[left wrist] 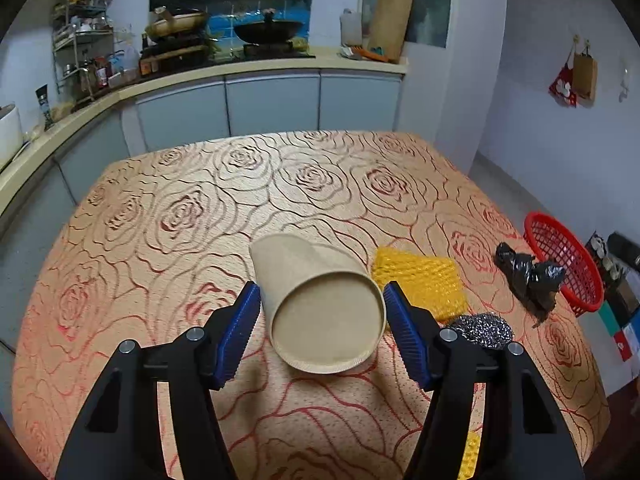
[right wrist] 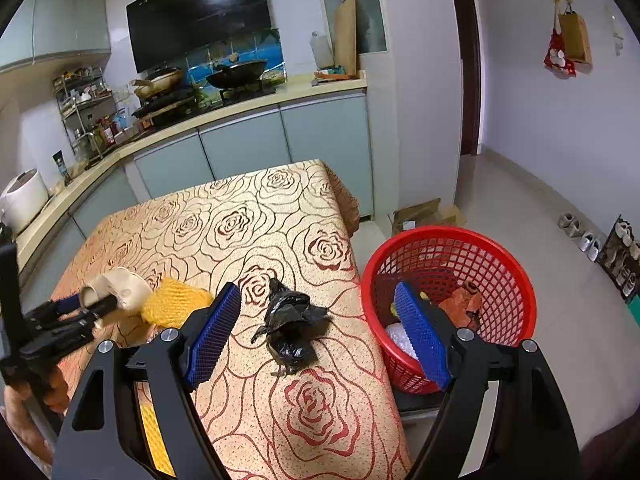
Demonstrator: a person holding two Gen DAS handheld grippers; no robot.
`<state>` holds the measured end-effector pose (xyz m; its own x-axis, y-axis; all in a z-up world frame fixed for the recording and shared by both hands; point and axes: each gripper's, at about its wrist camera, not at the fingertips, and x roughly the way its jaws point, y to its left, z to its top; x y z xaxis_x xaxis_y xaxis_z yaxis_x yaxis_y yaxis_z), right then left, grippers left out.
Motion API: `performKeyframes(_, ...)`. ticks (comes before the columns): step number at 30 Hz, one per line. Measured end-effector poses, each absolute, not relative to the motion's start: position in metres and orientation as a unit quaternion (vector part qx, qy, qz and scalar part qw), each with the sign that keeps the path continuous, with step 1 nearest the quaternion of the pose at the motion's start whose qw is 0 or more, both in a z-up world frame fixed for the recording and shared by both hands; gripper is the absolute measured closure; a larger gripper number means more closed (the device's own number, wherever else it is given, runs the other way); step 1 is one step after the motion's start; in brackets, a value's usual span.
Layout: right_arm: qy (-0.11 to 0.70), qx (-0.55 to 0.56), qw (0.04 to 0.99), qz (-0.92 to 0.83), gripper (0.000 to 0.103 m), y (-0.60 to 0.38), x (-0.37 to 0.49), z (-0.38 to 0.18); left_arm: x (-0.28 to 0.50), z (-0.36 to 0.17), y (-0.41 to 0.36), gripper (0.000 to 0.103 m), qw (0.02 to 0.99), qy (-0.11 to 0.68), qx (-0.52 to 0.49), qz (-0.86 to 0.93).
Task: Collect trash
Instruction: 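Reach the left gripper to the beige KONCI paper cup and grasp it, then grasp the black plastic bag with the right gripper while the left gripper holds the cup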
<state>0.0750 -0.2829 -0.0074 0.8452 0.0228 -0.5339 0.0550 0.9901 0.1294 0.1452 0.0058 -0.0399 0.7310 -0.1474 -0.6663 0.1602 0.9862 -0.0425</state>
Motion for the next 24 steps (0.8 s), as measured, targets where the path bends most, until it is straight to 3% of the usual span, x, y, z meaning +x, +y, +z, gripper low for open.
performKeyframes(24,0.337,0.040,0.941,0.022,0.026,-0.255,0.127,-0.061,0.124,0.020,0.034,0.042,0.957,0.285,-0.006,-0.056)
